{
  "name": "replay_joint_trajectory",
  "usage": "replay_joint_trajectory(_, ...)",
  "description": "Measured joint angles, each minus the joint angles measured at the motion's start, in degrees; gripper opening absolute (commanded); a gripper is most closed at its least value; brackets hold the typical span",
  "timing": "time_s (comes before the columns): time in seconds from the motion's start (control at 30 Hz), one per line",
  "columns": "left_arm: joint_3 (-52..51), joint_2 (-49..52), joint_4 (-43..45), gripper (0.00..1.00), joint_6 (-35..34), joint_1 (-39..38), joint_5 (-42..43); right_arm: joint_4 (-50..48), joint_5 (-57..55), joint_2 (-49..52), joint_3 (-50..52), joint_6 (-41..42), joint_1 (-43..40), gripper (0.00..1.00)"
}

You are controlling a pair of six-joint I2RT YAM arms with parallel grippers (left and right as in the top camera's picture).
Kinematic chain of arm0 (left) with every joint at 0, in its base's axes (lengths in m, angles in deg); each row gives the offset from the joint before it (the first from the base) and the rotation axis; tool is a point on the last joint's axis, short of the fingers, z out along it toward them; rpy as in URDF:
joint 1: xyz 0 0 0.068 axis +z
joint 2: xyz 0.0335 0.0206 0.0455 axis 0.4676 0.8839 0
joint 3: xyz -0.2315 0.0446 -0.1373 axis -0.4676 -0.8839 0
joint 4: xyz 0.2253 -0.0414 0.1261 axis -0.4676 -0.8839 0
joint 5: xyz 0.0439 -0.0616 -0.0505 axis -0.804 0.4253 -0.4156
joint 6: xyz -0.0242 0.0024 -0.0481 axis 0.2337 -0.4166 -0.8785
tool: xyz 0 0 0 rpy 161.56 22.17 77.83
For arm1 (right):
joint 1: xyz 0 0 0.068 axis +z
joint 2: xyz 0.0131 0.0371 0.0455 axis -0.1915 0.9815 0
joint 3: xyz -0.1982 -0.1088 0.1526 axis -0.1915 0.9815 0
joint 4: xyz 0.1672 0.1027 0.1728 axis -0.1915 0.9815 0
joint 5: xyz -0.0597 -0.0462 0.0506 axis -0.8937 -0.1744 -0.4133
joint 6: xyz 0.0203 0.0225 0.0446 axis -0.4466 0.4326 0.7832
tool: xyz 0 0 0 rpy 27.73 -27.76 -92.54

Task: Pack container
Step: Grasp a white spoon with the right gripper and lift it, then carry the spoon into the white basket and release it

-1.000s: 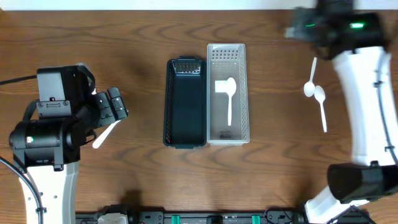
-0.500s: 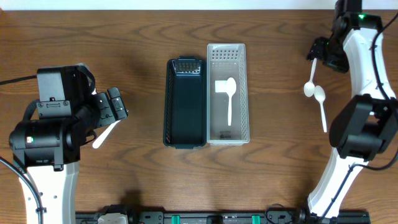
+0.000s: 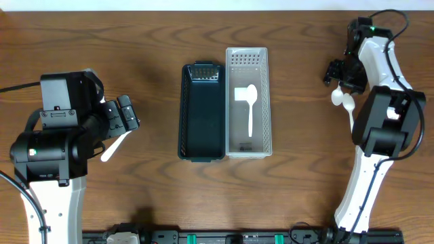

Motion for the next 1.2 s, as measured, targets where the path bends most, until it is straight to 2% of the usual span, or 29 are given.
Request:
replay_joint_trajectory(0.33,0.0,0.0,0.0,0.98,0.0,0.0,0.0,-0.2,0.5,1.0,0.0,-0.9,0.0,0.68)
replay_joint_trajectory(0.4,0.0,0.0,0.0,0.98,0.0,0.0,0.0,-0.2,0.5,1.0,0.0,-1.2,0.0,0.63)
replay_joint_trajectory(0.47,0.0,0.0,0.0,0.98,0.0,0.0,0.0,-0.3,0.5,1.0,0.0,-1.8,0.0,0.53)
replay_joint_trajectory(0.57,0.0,0.0,0.0,0.98,0.0,0.0,0.0,-0.4,0.6,1.0,0.0,-2.3,0.0,0.31)
replay_joint_trajectory(0.67,0.0,0.0,0.0,0.98,0.0,0.0,0.0,-0.5,0.7,1.1,0.0,-2.5,0.0,0.22)
replay_joint_trajectory(0.97,0.0,0.0,0.0,0.98,0.0,0.0,0.0,-0.5,0.6,1.2,0.0,-3.1,0.0,0.01)
replay_joint_trajectory(1.2,0.0,0.0,0.0,0.98,0.0,0.0,0.0,1.4,0.7,1.1,-0.6,-3.1,0.6,0.01)
